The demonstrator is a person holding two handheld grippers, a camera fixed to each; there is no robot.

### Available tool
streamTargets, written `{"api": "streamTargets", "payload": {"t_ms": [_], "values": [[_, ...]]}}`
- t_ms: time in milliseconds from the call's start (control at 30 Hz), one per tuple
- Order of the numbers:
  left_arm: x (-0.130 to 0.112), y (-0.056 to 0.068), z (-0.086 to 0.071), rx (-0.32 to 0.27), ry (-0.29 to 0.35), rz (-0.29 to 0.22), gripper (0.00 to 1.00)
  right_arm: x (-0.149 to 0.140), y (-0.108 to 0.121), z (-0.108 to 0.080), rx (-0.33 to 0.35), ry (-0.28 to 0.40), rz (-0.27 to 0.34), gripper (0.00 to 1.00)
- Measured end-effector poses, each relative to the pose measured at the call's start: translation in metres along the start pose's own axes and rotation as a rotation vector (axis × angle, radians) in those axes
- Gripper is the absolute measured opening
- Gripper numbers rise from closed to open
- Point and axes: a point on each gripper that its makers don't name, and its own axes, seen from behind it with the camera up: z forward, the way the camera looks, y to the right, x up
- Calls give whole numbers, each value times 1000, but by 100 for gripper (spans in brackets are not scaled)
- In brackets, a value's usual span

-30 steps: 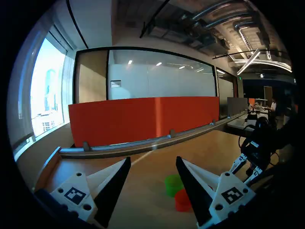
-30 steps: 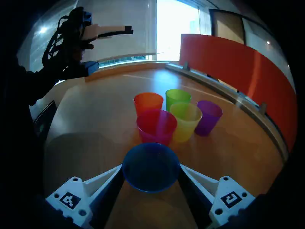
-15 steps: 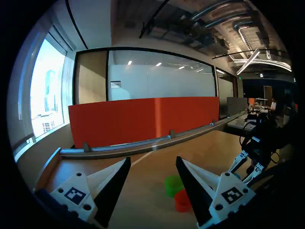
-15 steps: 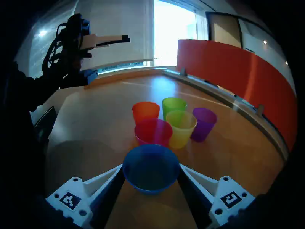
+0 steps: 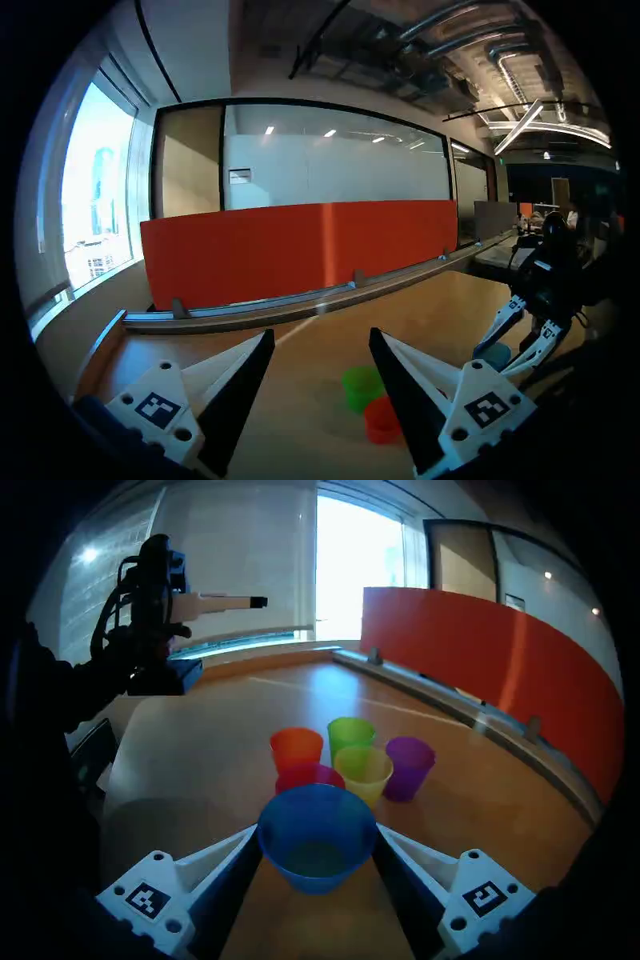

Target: Pour water

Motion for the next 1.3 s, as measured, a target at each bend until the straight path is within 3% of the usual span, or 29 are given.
{"api": "streamTargets", "payload": {"t_ms": [900, 1300], "values": [[-3, 1, 6, -6, -9, -7, 87, 69, 23, -32, -82, 199, -6, 91], [-4, 3, 10, -10, -9, -11, 87, 89, 30, -37, -102, 270, 5, 91]]}}
